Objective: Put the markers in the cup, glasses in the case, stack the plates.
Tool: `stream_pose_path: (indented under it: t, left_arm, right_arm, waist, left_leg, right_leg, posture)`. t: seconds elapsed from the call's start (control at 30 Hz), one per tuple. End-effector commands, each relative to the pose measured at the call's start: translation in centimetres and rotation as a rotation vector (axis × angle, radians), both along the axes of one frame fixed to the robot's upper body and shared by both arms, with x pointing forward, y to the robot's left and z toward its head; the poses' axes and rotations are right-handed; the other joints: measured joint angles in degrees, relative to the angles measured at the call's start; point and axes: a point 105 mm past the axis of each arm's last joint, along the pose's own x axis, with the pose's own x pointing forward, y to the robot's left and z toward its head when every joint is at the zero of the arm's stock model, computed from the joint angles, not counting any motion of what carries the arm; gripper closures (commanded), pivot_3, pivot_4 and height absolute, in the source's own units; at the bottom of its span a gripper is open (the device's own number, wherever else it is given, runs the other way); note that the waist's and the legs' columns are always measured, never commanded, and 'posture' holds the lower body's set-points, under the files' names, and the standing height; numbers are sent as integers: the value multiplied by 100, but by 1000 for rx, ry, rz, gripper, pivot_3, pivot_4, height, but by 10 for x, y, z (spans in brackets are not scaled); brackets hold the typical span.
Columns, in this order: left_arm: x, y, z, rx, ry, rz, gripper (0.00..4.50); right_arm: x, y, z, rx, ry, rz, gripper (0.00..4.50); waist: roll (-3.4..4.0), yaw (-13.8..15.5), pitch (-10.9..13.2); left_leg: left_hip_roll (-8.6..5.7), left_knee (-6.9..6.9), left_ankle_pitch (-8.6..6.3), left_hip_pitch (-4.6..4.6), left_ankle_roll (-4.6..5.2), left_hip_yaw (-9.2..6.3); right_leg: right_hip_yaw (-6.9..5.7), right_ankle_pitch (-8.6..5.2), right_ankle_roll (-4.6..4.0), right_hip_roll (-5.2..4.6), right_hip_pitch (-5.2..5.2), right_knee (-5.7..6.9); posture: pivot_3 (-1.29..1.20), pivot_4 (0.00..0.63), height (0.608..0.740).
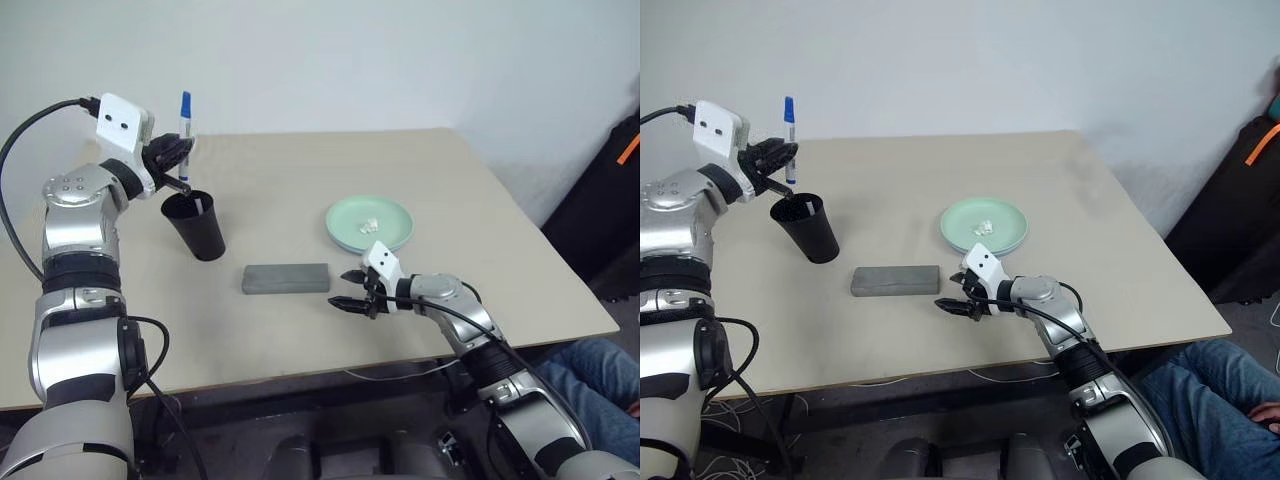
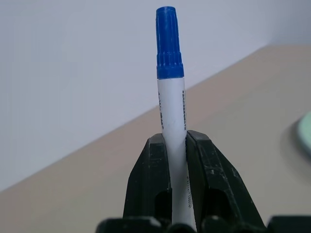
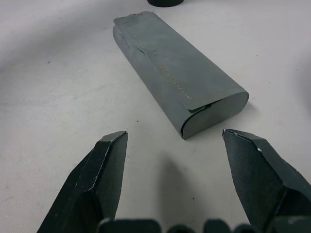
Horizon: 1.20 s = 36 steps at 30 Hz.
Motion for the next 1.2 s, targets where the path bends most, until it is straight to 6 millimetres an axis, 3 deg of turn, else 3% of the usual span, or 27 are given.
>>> stream_pose_path:
  t: [0.03, 0.23, 0.57, 0.73, 0.93, 1.07, 1.2]
  left_arm:
    - [2, 1, 15, 20, -68, 18, 4406]
    - [3, 3, 1, 13, -40, 28, 4406]
    - [1, 4, -7, 15, -36, 23, 1064]
    - [0, 1, -2, -9, -62, 5, 1064]
    - [-3, -2, 34, -118, -170, -24, 1064]
    - [-12, -13, 61, -195, -233, -99, 1064]
    - [-27, -27, 55, -239, -178, -204, 1064]
  right_arm:
    - [4, 2, 15, 19, -53, 10, 1128]
    - [5, 1, 17, 23, -60, 3, 1128]
    - [7, 3, 25, 52, -71, 5, 1128]
    - [7, 3, 28, 57, -78, 7, 1128]
    - [12, 3, 49, 117, -110, -4, 1128]
    - [10, -2, 79, 184, -150, 18, 1128]
    - [3, -11, 93, 207, -161, 33, 1128]
  waist:
    - [0, -2, 0]
    - [-1, -4, 0]
    - [-1, -15, 0]
    - [-1, -14, 0]
    - [-1, -16, 0]
    - [0, -17, 0]
    - [3, -23, 0]
  left_leg:
    - [0, 0, 0, 0, 0, 0]
    - [0, 0, 0, 0, -1, 0]
    - [0, 0, 0, 0, -1, 1]
    - [0, 0, 0, -1, -1, 0]
    - [0, 0, 0, -1, -1, 0]
    - [0, 0, 0, -2, -1, 0]
    - [1, -3, -1, -2, -1, -1]
  right_leg:
    - [0, 0, 0, 0, 0, 0]
    - [-1, 0, 0, 0, -1, 2]
    - [-1, 0, 0, -1, -1, 1]
    - [-2, 0, 0, -1, -1, 2]
    - [-1, 0, 0, -1, -2, 2]
    - [-1, 0, 0, -1, -2, 1]
    - [0, 0, 0, -1, 0, 1]
  posture:
    - [0, 0, 740]
    - [0, 0, 740]
    - [0, 0, 740]
    - [0, 0, 740]
    - [0, 0, 740]
    - [0, 0, 740]
    - [0, 0, 740]
